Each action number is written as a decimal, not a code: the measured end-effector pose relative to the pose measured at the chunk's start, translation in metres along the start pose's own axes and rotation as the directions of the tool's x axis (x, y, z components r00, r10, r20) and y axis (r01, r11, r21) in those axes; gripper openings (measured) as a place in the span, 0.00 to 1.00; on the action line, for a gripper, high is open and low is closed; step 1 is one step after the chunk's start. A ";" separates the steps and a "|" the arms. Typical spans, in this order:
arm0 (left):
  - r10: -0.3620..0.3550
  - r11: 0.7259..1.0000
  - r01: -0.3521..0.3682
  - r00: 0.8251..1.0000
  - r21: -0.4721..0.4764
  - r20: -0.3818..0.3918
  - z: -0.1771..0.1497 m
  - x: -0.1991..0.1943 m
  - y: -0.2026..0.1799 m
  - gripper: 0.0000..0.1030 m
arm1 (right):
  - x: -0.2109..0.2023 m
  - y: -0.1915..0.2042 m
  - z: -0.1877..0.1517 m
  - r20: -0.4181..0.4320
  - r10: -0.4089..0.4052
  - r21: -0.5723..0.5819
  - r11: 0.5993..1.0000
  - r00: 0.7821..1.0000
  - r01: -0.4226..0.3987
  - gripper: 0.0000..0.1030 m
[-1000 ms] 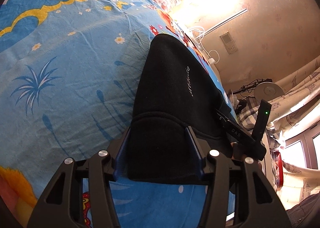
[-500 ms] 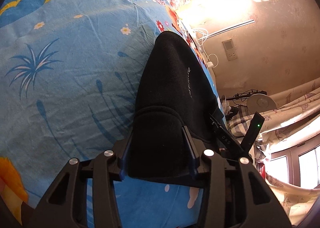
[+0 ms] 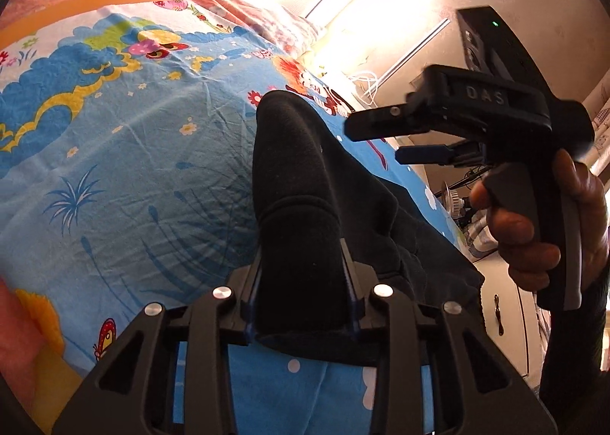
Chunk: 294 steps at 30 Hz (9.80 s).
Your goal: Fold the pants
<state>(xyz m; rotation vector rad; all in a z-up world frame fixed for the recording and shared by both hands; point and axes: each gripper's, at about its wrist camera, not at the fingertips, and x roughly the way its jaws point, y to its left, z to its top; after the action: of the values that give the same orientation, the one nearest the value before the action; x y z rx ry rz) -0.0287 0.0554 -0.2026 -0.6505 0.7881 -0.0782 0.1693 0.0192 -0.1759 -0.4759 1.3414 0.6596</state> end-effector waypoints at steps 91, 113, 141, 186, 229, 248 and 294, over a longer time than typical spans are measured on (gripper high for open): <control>-0.034 0.709 0.126 0.989 0.694 -0.144 -0.181 0.129 -0.248 0.34 | -0.040 -0.345 -0.418 0.220 -0.637 0.678 0.644 0.738 0.355 0.81; -0.182 0.969 0.225 0.928 0.099 -0.325 -0.079 0.185 -0.174 0.17 | -0.032 -0.343 -0.429 0.254 -0.610 0.740 0.623 0.750 0.255 0.82; 0.103 0.545 0.252 0.926 0.800 -0.362 -0.119 0.363 -0.493 0.22 | -0.029 -0.349 -0.433 0.223 -0.587 0.790 0.576 0.778 0.209 0.83; 0.039 0.634 0.212 0.952 0.744 -0.304 -0.096 0.347 -0.460 0.57 | -0.049 -0.307 -0.460 0.244 -0.533 0.816 0.565 0.810 0.126 0.89; 0.125 0.445 0.323 0.901 0.835 -0.415 -0.140 0.373 -0.509 0.50 | -0.062 -0.265 -0.412 0.270 -0.492 0.749 0.648 0.828 0.141 0.95; 0.085 0.415 0.312 0.922 0.854 -0.378 -0.149 0.339 -0.497 0.52 | -0.058 -0.280 -0.431 0.157 -0.535 0.803 0.558 0.830 0.208 0.95; -0.024 0.777 0.106 0.990 0.621 -0.139 -0.137 0.019 -0.306 0.98 | -0.138 -0.147 -0.475 0.262 -0.586 0.845 0.523 0.767 0.111 0.95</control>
<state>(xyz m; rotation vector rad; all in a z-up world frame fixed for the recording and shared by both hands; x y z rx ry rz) -0.0564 -0.2662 -0.1115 -0.0289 0.7977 -0.4340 -0.0898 -0.4250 -0.1332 0.1802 0.8191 -0.2280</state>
